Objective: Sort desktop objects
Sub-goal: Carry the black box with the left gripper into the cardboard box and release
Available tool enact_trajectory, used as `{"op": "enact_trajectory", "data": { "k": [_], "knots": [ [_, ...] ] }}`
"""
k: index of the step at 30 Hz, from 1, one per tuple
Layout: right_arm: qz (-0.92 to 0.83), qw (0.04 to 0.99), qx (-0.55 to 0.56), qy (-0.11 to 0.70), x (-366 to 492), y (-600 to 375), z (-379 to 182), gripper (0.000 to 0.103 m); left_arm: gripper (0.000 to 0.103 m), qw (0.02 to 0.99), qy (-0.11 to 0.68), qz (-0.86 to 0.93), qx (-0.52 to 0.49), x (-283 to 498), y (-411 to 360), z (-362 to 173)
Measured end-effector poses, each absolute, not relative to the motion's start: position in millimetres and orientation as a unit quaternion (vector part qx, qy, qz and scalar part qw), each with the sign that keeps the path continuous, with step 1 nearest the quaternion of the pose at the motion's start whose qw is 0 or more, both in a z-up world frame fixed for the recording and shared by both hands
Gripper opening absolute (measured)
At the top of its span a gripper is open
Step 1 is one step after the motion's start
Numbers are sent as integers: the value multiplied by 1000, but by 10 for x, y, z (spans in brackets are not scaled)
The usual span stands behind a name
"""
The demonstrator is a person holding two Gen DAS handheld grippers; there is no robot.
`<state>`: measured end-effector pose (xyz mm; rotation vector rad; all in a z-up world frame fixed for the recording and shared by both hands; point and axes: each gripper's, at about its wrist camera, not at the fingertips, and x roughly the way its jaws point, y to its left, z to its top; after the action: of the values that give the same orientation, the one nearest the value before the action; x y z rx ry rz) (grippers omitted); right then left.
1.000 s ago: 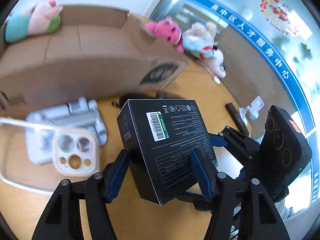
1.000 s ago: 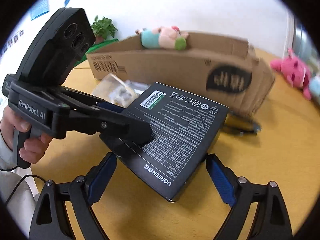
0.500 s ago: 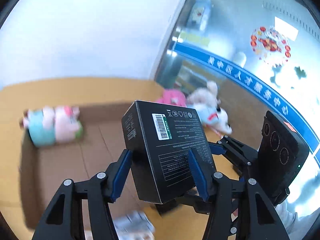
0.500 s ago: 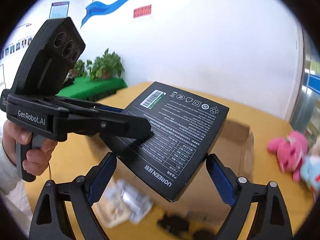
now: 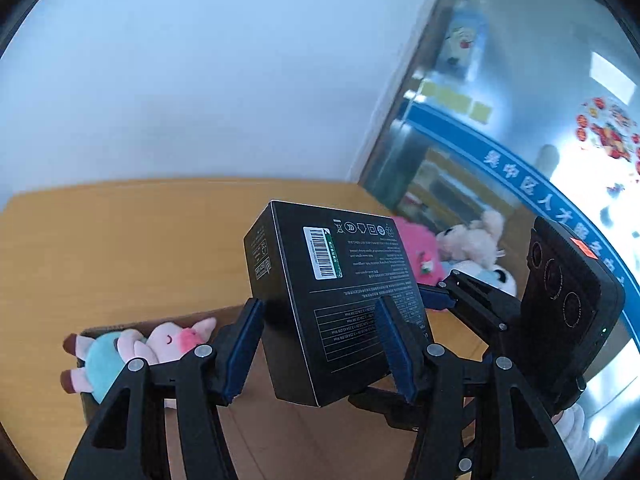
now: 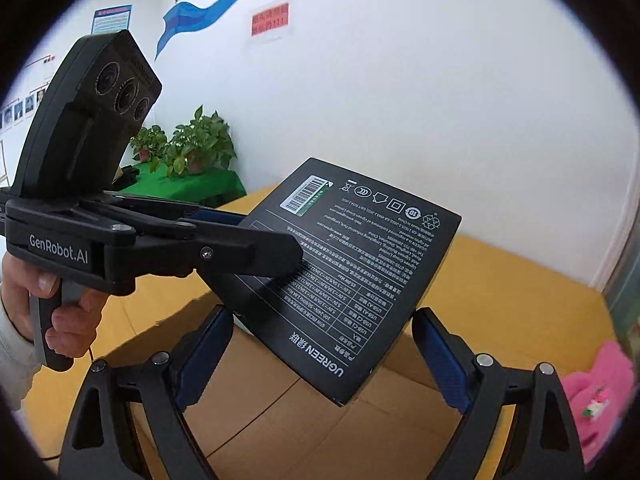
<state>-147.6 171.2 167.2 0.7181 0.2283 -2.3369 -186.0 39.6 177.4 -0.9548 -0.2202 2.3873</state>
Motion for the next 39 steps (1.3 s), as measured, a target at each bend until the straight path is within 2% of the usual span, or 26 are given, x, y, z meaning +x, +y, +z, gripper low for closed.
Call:
{"op": "enact_trajectory", "data": {
  "k": [8, 14, 21, 29, 33, 35, 37, 39],
  "knots": [
    [-845, 347, 400, 69, -2154, 1700, 490, 91, 55, 234, -105, 830, -496, -2581, 567, 525],
    [-823, 347, 448, 39, -2361, 1787, 71, 91, 55, 207, -62, 816, -536, -2675, 799, 191],
    [-824, 312, 469, 59, -2245, 1734, 134, 90, 55, 193, -51, 817, -541, -2599, 834, 229],
    [-852, 270, 446, 38, -1811, 1966, 524, 92, 56, 179, -64, 869, -457, -2028, 303, 776],
    [-872, 266, 411, 33, -1420, 1912, 700, 92, 72, 165, -49, 905, -389, -1541, 118, 1101],
    [-883, 260, 389, 28, -1198, 1982, 801, 92, 74, 161, -31, 918, -361, -1247, -5, 1208],
    [-894, 245, 375, 16, -1024, 1969, 873, 92, 80, 157, -20, 925, -344, -987, -60, 1253],
    [-904, 225, 363, 3, -826, 2022, 931, 92, 81, 159, -16, 930, -332, -762, -68, 1259]
  ]
}}
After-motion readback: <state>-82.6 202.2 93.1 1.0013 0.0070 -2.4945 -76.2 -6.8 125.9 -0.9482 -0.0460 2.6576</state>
